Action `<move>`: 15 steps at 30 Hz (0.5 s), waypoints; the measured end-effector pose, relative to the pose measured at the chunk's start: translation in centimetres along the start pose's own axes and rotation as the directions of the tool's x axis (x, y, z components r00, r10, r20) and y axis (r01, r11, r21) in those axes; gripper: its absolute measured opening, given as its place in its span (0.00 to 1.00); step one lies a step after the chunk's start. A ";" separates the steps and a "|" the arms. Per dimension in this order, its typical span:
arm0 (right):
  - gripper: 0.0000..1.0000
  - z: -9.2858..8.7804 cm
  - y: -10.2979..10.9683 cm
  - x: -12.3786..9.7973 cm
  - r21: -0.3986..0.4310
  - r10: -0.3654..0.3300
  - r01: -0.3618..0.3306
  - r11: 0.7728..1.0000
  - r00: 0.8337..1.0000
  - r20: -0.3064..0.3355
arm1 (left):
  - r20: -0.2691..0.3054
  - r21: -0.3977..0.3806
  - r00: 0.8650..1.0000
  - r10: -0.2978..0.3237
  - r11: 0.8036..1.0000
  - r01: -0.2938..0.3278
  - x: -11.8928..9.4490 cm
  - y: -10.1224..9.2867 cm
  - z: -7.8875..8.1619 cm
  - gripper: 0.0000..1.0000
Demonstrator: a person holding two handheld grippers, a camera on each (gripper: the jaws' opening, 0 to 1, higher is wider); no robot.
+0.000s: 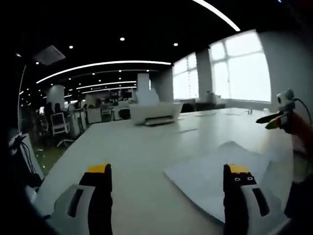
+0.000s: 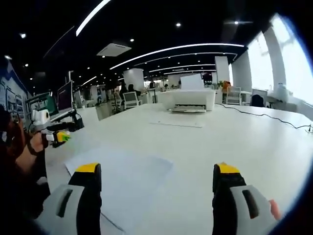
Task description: Organize the stack of printing papers by aligning and flattening the scattered papers on the table
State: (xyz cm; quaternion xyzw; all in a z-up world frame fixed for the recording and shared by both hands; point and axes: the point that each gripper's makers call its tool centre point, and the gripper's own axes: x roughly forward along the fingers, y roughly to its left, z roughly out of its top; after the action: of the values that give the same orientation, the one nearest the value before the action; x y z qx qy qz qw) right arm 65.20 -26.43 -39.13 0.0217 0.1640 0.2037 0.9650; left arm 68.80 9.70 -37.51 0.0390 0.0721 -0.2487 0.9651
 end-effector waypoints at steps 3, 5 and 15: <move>0.90 -0.2 0.4 -0.7 -0.009 -0.002 0.002 1.000 1.000 -0.001 | 0.009 0.000 1.000 0.005 1.000 -0.005 -0.8 0.0 0.2 0.97; 0.90 -0.4 0.7 -1.2 -0.014 -0.003 0.003 1.000 1.000 0.000 | 0.014 -0.007 1.000 0.012 1.000 -0.011 -1.5 0.1 0.2 0.97; 0.90 -1.3 1.5 -3.9 -0.027 -0.017 0.017 0.999 1.000 0.005 | -0.009 0.015 0.998 0.062 0.998 -0.062 -3.0 0.9 -1.8 0.97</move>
State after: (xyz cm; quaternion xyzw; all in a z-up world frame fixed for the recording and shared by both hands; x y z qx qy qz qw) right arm 60.85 -26.68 -39.05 0.0075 0.1590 0.1978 0.9672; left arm 66.44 12.15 -38.81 0.0494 0.0737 -0.2191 0.9717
